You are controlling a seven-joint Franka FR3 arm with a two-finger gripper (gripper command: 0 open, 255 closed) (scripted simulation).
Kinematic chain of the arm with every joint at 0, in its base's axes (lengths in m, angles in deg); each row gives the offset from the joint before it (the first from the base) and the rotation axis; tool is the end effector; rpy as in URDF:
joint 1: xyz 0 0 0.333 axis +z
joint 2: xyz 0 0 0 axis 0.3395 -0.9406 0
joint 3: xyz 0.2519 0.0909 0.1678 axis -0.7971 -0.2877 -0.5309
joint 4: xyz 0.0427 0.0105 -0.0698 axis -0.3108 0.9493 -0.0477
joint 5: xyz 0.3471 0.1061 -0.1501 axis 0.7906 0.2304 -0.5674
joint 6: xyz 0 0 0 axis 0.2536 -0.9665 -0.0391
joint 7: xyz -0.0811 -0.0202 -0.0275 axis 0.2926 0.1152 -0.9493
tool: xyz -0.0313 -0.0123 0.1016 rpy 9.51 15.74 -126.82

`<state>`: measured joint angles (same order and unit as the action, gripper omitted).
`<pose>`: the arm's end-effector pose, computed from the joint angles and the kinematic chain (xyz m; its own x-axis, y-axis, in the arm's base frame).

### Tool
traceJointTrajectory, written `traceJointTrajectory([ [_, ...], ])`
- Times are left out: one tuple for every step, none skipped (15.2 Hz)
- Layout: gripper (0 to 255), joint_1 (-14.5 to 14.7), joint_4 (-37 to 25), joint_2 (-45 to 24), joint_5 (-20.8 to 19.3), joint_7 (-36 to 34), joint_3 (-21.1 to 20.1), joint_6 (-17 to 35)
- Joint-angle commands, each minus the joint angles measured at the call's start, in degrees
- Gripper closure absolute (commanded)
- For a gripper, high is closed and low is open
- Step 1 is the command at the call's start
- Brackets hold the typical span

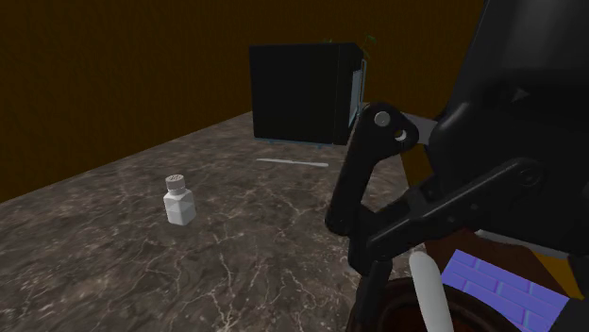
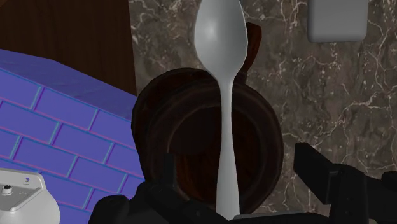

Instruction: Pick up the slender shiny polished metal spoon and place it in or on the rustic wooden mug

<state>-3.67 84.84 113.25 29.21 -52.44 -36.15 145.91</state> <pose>0.1727 0.2802 0.4847 0.4953 -0.8571 -0.1417 -0.8665 -0.4760 -0.1501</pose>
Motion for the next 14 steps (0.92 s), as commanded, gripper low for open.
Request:
traceJointTrajectory([
  [0, 0.0, 0.0, 0.0, 0.0, 0.0, 0.0, 0.0],
  [0, 0.0, 0.0, 0.0, 0.0, 0.0, 0.0, 0.0],
  [0, -0.2, -1.4, 0.5, -1.0, -0.2, 1.2, -2.0],
  [0, -0.4, -2.8, 1.0, -1.9, -0.4, 2.3, -3.9],
  [0, -0.6, -4.3, 1.3, -2.8, -0.6, 3.4, -5.8],
  [0, -0.7, -5.5, 1.4, -3.5, -0.7, 4.2, -7.3],
  [0, -0.7, -5.5, 1.4, -3.5, -0.7, 4.2, -7.3],
  [0, -0.7, -5.5, 1.4, -3.5, -0.7, 4.2, -7.3],
  [0, -0.7, -5.5, 1.4, -3.5, -0.7, 4.2, -7.3],
  [0, -0.7, -5.5, 1.4, -3.5, -0.7, 4.2, -7.3],
  [0, -0.7, -5.5, 1.4, -3.5, -0.7, 4.2, -7.3],
  [0, -0.7, -5.5, 1.4, -3.5, -0.7, 4.2, -7.3],
  [0, -0.7, -5.5, 1.4, -3.5, -0.7, 4.2, -7.3],
  [0, -0.7, -5.5, 1.4, -3.5, -0.7, 4.2, -7.3],
])
